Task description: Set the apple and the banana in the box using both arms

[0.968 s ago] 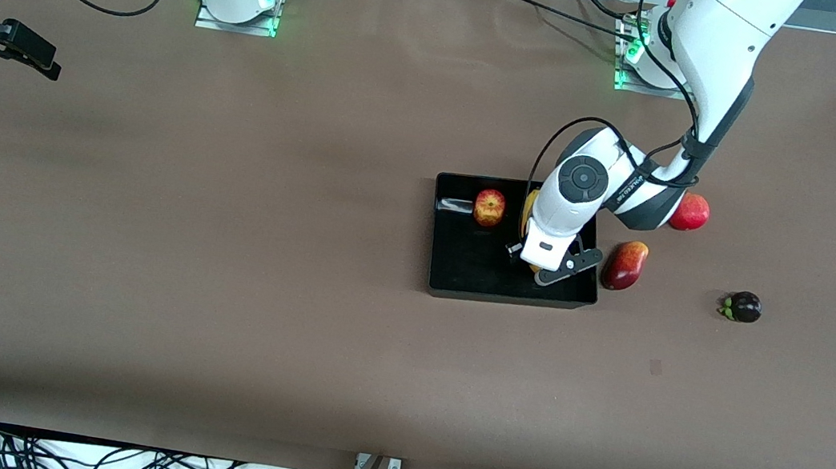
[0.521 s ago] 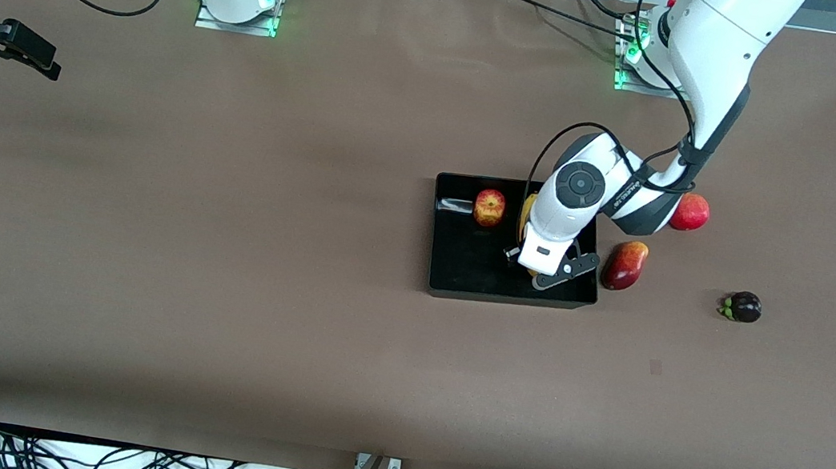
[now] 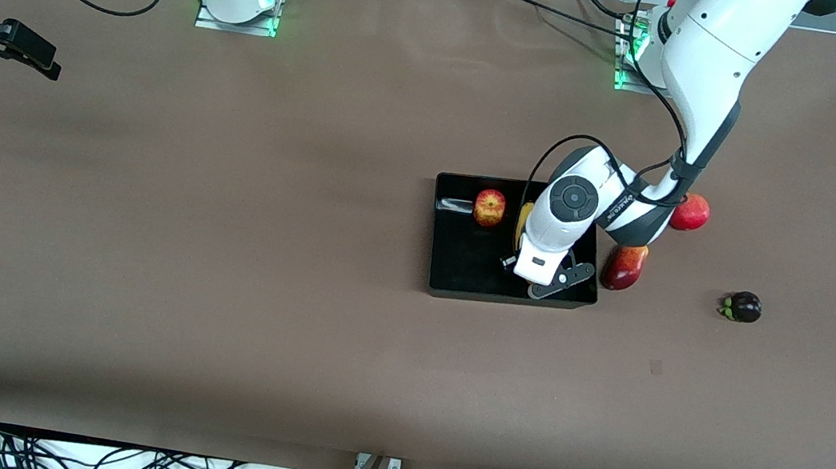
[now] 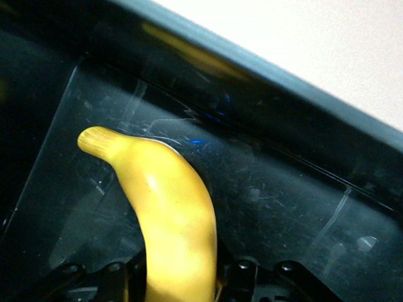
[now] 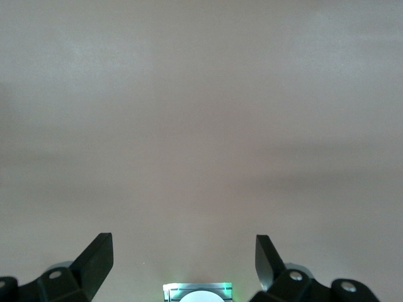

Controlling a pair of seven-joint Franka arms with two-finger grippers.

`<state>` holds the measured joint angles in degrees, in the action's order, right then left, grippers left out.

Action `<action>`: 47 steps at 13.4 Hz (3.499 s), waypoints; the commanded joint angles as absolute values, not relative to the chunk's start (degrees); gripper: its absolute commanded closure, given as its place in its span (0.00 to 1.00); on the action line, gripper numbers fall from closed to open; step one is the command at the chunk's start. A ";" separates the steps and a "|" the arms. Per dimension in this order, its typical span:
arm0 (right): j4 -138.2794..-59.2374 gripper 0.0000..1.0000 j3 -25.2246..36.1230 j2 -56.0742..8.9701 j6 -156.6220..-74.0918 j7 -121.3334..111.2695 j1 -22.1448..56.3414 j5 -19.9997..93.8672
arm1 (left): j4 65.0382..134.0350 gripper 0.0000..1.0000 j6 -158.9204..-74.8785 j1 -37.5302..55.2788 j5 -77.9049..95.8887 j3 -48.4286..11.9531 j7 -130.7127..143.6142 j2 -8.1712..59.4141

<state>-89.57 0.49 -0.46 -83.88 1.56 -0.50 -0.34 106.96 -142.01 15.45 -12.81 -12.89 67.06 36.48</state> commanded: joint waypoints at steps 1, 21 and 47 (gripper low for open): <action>-88.68 0.00 0.35 -0.26 -82.79 1.93 -0.53 0.44 | 105.56 1.00 -141.50 15.21 -15.03 -13.01 68.47 37.18; -88.68 0.00 0.35 -0.26 -82.79 1.76 -0.53 0.44 | 104.77 0.00 -138.97 14.77 -15.47 -12.83 68.12 37.18; -88.68 0.00 0.35 -0.26 -82.79 1.76 -0.53 0.44 | 94.06 0.00 -92.30 0.01 -2.81 -15.12 34.12 9.41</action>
